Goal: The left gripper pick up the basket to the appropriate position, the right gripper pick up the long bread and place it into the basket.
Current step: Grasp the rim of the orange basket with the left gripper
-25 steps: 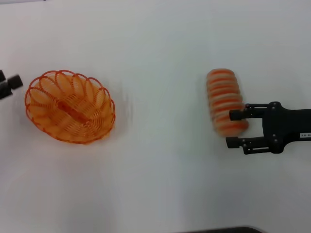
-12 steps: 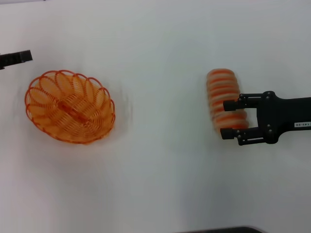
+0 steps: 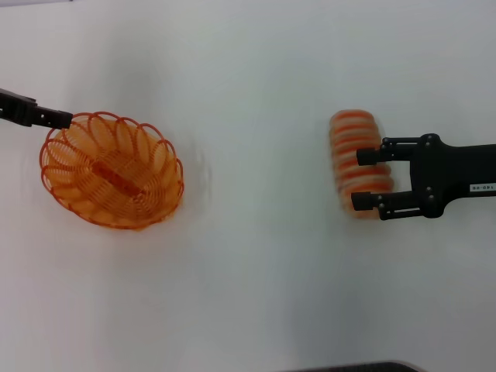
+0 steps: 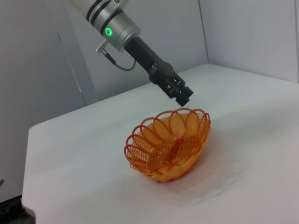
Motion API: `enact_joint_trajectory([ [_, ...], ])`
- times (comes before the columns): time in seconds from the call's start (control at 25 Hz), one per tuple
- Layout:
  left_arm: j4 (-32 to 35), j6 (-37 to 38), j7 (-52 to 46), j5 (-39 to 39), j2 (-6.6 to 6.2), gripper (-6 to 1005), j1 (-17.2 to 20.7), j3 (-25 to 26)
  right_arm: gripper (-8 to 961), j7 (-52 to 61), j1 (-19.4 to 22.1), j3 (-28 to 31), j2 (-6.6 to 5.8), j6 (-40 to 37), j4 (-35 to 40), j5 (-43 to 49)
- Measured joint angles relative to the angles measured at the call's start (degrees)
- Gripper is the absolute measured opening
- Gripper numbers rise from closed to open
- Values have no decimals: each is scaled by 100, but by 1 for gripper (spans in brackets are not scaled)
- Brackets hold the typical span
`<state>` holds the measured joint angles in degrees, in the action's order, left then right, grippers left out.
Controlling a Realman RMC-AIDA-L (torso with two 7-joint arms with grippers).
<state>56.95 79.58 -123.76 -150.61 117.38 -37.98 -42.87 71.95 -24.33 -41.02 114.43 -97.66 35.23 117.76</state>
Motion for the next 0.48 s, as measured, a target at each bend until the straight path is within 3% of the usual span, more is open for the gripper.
enact_joint_trajectory([
  [0.2, 50, 238, -131, -385, 10, 751, -208, -203, 807, 2, -1, 41, 9, -12, 35, 9],
  [0.48, 3, -44, -212, -778, 209, 750, -239, -466, 808, 3, -3, 42, 8, 16, 37, 24],
])
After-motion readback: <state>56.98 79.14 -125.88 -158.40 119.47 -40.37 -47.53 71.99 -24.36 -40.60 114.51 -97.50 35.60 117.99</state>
